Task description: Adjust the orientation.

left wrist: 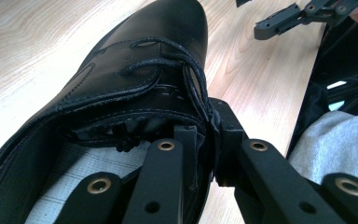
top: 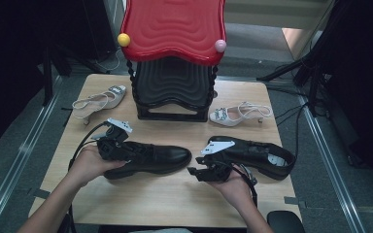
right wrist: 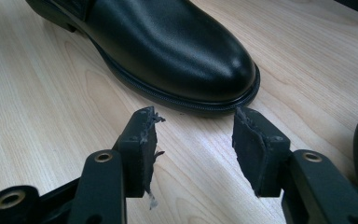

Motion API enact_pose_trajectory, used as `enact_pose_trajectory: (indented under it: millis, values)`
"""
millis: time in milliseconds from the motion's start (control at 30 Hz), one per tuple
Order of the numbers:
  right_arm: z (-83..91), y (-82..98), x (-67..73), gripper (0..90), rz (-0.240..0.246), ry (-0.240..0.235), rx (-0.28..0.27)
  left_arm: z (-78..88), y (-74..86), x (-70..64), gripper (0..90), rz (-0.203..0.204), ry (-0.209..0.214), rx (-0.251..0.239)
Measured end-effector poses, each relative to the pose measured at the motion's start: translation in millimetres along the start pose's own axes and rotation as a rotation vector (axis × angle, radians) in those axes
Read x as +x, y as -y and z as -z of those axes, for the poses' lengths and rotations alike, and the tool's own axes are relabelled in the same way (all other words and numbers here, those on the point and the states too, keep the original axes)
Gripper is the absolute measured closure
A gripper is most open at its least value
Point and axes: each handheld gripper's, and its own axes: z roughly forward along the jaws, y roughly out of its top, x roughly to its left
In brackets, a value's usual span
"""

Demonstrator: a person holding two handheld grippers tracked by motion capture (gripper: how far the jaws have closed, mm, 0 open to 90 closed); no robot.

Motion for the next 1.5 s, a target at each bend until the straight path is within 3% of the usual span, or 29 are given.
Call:
enact_pose_trajectory:
  millis: [233,333,600,767,900,933,1033,1133,1333,1433,1500]
  values:
    - [-3.1,-0.6,1.2,50.9,-0.007,-0.008,0.002,-2.9,7.9,-0.1,80.3,-0.017,-0.004,-0.001]
    - [-5.9,-1.2,2.6,51.0,0.003,-0.012,0.01,-3.6,10.8,-2.9,77.1,-0.038,-0.038,0.02]
    - [-6.3,-1.3,3.7,51.2,0.006,-0.018,0.012,7.5,11.1,-6.0,60.3,-0.036,-0.067,-0.003]
    - [-5.5,-1.9,4.8,51.2,0.002,-0.021,0.007,29.7,11.0,-10.3,54.9,-0.048,-0.102,-0.01]
    - [-4.3,-2.6,7.3,51.2,0.005,-0.023,-0.001,53.1,13.1,-9.3,53.6,-0.058,-0.096,-0.082]
    - [-4.0,-2.8,8.0,51.2,0.002,-0.024,-0.003,59.2,12.8,-8.1,54.1,-0.062,-0.114,-0.093]
    - [-3.9,-4.5,9.6,51.9,-0.011,-0.033,-0.015,73.0,10.7,3.3,62.4,-0.064,-0.139,-0.111]
    - [-4.7,-7.0,13.5,53.5,-0.014,-0.036,-0.023,76.3,9.4,21.0,74.3,-0.057,-0.157,-0.096]
    - [-11.0,-11.2,19.3,58.3,-0.042,-0.044,-0.024,63.0,12.5,56.1,86.0,-0.026,-0.172,-0.056]
    - [-17.4,-13.3,25.2,69.4,-0.053,-0.059,-0.027,53.1,18.3,67.9,87.8,0.0,-0.169,-0.07]
    - [-22.8,-14.3,31.8,76.9,-0.021,-0.088,-0.008,46.7,23.3,71.6,88.2,0.007,-0.173,-0.069]
